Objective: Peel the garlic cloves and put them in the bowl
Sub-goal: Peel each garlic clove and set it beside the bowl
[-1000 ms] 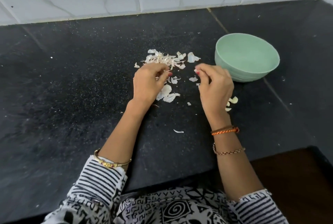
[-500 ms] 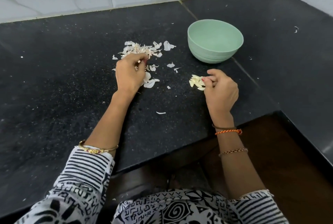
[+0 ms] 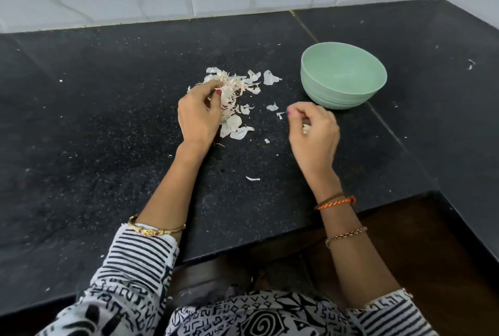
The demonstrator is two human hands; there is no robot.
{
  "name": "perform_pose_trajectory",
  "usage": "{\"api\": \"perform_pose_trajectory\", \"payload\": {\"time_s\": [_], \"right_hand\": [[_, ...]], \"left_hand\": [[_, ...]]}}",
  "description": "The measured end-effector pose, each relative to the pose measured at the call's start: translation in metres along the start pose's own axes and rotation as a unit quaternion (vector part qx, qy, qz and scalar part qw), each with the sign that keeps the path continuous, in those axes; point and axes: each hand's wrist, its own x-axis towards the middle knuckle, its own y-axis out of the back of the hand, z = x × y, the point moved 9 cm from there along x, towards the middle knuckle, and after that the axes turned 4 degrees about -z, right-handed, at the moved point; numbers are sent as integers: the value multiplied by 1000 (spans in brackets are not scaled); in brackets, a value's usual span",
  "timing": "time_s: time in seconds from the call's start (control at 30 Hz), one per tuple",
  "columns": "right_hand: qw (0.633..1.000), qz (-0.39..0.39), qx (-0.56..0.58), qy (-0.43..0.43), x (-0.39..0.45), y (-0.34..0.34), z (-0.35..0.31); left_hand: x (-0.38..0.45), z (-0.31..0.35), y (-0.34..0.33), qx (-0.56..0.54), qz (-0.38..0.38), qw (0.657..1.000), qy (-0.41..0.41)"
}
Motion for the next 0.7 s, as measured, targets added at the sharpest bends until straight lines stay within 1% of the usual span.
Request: {"api": "perform_pose_trajectory", "payload": {"time_s": [0.07, 0.13, 0.23, 0.3, 0.4, 0.5, 0.6, 0.7], "right_hand": [[997, -58, 24, 44, 11, -26, -26], [989, -130, 21, 72, 22, -55, -46], [971, -226, -32, 71, 36, -95, -56], [960, -269, -50, 59, 43, -114, -56], [953, -296, -25, 62, 47, -133, -58], [952, -300, -9, 65, 54, -144, -59], [957, -289, -12, 35, 71, -148, -47], [951, -309, -27, 15, 81, -159, -33]], "left_hand": [[3, -5, 8, 14, 21, 1000, 16], [6, -11, 17, 19, 40, 999, 27], [9, -20, 31, 29, 72, 996, 44], [12, -28, 39, 37, 91, 993, 66], [17, -40, 45, 27, 101, 990, 95], [22, -46, 46, 34, 104, 987, 116], [32, -46, 37, 61, 71, 989, 118], [41, -38, 20, 69, 23, 994, 85]]}}
